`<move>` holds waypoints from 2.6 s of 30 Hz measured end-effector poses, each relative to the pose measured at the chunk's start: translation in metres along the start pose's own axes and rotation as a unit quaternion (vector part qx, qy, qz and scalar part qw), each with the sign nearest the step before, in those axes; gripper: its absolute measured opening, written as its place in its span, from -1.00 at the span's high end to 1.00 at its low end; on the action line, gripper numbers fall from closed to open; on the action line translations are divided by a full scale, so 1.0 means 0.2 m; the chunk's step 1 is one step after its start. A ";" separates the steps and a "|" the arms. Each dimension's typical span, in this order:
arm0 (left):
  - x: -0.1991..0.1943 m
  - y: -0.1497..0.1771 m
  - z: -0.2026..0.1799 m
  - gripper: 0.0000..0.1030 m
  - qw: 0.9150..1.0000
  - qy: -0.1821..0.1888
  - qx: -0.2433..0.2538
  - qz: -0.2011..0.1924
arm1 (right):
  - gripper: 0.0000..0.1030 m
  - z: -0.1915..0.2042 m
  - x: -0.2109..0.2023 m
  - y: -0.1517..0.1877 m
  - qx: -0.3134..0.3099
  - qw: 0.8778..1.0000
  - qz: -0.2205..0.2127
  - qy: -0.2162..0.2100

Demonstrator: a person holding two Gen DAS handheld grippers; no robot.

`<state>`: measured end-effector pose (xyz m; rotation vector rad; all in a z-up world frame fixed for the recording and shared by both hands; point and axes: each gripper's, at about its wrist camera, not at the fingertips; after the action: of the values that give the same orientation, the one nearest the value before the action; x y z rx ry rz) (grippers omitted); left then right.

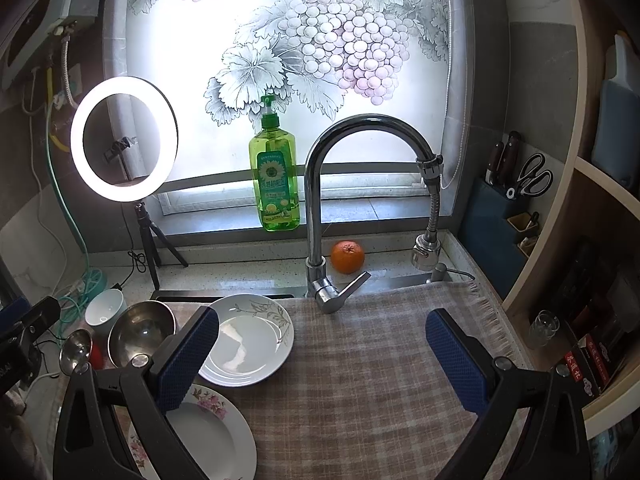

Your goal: Organize plates and bowls

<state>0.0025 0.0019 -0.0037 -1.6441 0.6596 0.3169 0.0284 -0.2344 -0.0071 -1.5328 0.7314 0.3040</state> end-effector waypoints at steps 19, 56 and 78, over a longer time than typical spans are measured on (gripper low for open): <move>0.03 0.04 0.21 -0.58 0.999 -0.010 -0.049 0.018 | -0.98 -0.01 0.11 0.03 -0.003 0.999 0.015 -0.038; 0.26 0.49 0.54 0.23 0.970 0.060 -0.115 0.207 | -0.24 0.19 0.49 0.41 -0.068 0.966 0.186 -0.167; 0.57 0.56 0.62 0.55 0.928 0.132 -0.121 0.326 | 0.13 0.19 0.73 0.68 0.003 0.916 0.332 -0.224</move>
<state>0.0475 0.0888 -0.1814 -1.6742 1.4246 0.6847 0.0650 -0.2289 -0.2056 -1.1007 0.8563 1.1211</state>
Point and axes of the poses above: each gripper's, at about its wrist camera, not at the fingertips, and x roughly the way its jaws point, z to its left, y to its underside, and after that the axes turned 11 degrees about y, right-handed
